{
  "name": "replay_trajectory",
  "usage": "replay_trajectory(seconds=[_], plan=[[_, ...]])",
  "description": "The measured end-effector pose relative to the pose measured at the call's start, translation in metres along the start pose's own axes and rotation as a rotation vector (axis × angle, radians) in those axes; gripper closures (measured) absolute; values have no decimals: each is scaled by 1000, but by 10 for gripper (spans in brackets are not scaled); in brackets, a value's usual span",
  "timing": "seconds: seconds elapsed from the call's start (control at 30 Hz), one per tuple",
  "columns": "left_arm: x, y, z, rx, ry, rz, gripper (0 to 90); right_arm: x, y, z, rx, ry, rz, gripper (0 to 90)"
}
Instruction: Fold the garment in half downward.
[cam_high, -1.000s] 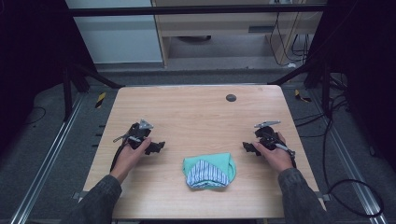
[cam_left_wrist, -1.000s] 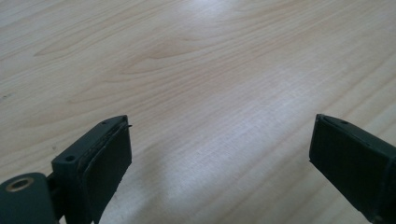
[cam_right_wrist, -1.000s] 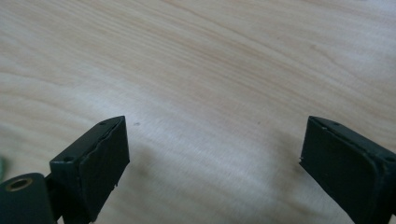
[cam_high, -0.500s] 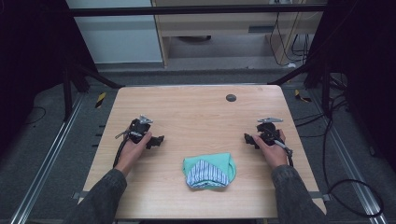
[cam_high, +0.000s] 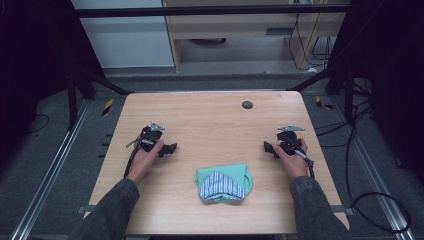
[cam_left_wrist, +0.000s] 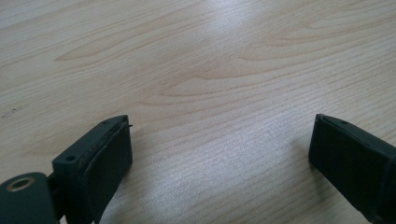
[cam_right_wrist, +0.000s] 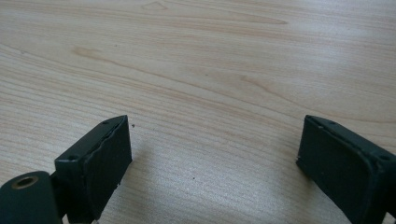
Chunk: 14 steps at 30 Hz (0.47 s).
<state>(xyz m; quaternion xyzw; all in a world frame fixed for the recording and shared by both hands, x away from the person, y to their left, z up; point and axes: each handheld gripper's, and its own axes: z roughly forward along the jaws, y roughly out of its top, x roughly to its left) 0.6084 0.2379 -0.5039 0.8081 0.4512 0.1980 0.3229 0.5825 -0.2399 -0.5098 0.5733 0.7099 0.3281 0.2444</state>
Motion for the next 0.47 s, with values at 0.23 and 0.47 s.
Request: replay_trajectory(seconds=[0.23, 0.47], plan=[[-1, -2, 2, -21, -8, 1, 21, 3, 0, 1, 7, -14, -19, 91], [-2, -4, 1, -12, 6, -15, 0, 5, -1, 0, 26, -46, 9, 24]])
